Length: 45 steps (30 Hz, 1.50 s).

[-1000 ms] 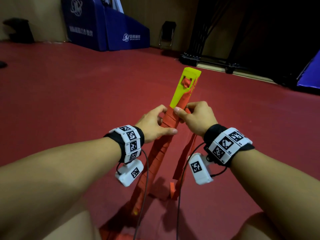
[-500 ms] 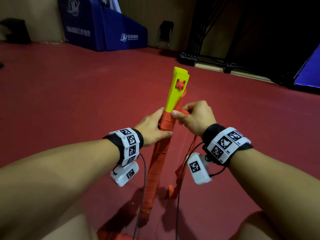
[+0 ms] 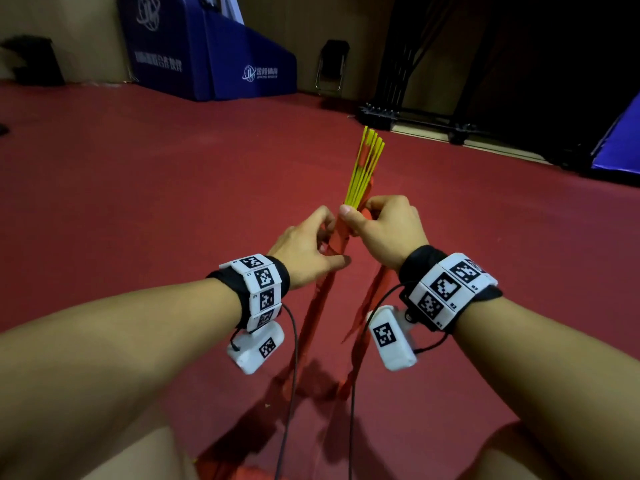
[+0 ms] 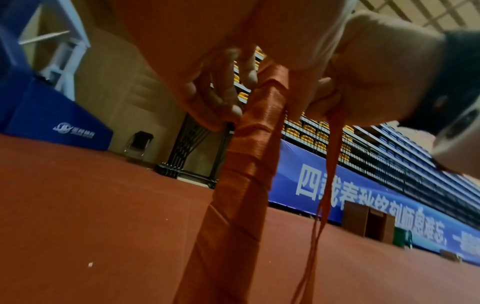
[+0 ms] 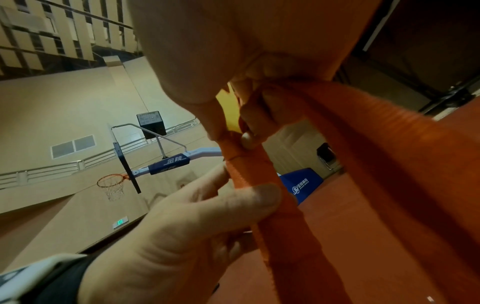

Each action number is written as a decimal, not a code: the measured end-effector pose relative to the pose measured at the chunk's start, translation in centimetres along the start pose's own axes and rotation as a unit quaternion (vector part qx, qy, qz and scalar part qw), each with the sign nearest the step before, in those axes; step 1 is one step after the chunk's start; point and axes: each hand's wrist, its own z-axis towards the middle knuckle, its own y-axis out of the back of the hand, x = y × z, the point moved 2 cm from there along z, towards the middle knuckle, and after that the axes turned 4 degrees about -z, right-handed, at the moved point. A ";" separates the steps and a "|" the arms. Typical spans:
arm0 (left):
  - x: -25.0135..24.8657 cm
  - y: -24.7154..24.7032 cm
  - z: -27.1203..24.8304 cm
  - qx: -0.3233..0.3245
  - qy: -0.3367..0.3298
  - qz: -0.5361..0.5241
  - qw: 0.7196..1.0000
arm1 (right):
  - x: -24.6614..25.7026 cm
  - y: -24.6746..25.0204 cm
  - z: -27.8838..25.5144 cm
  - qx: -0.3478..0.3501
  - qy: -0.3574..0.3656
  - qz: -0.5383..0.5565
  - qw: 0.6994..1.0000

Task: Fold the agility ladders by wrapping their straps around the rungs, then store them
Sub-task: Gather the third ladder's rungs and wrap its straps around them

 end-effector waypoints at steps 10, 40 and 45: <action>0.5 -0.2 0.3 0.084 0.042 -0.205 0.974 | -0.6 0.7 0.6 -0.006 0.032 -0.013 0.999; 0.1 -0.8 0.1 0.006 -0.035 -0.080 0.996 | -1.7 0.2 1.1 -0.059 -0.087 0.005 0.994; 0.0 -0.6 0.0 -0.020 -0.032 -0.033 0.999 | -0.6 -0.3 0.2 -0.031 -0.066 0.020 0.997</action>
